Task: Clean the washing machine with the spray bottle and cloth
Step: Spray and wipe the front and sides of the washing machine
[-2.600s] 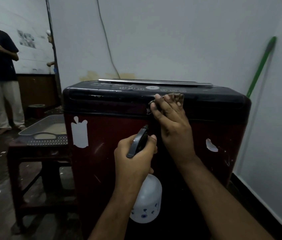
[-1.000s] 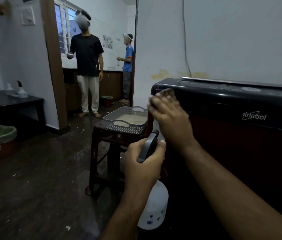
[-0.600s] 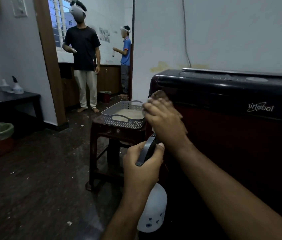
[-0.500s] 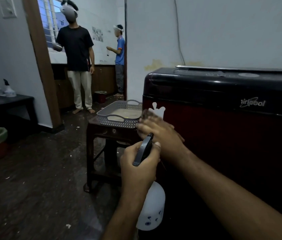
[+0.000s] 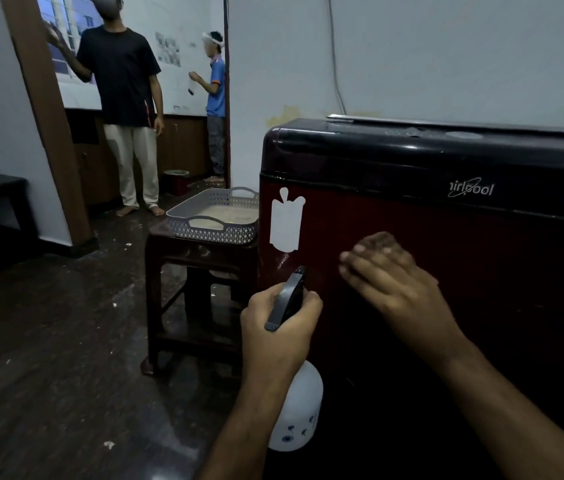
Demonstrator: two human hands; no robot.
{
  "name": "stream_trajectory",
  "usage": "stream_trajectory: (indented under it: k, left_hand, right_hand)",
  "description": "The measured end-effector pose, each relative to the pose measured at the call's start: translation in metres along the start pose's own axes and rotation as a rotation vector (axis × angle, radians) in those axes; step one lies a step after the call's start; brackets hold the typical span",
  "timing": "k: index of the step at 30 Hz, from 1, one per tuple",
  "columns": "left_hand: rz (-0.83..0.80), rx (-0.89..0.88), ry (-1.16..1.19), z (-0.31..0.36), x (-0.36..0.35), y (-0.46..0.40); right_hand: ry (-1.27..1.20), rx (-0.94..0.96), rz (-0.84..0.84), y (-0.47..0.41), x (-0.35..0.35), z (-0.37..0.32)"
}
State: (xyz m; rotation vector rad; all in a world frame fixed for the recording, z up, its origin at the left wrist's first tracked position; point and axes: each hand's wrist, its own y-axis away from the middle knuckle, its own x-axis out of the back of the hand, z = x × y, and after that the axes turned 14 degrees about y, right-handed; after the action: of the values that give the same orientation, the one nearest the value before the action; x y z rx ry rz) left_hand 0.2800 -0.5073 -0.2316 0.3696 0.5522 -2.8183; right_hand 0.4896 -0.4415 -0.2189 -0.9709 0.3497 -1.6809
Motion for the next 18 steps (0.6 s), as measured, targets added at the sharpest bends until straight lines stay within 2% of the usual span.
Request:
stream_trajectory:
  k: [3,5,7,9,11,14,16,18]
  left_hand:
    - [-0.003,-0.023,0.03,-0.006,-0.007,0.007]
    - [0.033,-0.001,0.057,-0.011,-0.009,0.013]
    - [0.057,0.009,0.06,-0.013,-0.007,0.017]
    - [0.061,-0.001,0.05,-0.015,-0.002,0.02]
    - [0.047,-0.005,0.034,-0.018,0.004,0.021]
    - [0.057,-0.02,0.02,-0.023,0.009,0.024]
    - [0.074,-0.011,0.02,-0.027,0.009,0.028]
    - [0.087,0.003,0.027,-0.029,0.012,0.032]
  right_hand:
    - [-0.035,-0.237,0.089,-0.014,0.009,0.001]
    - [-0.068,-0.319,0.14,-0.043,0.001,-0.016]
    - [-0.077,-0.193,0.112,-0.062,-0.012,-0.036]
    - [-0.047,0.048,-0.007,-0.052,-0.024,-0.052]
    - [-0.017,0.141,-0.124,-0.025,-0.022,-0.05]
    - [-0.035,0.029,-0.07,-0.012,-0.012,-0.03]
    - [-0.048,-0.133,0.005,-0.036,-0.008,-0.024]
    - [-0.075,-0.195,0.057,-0.067,-0.011,-0.036]
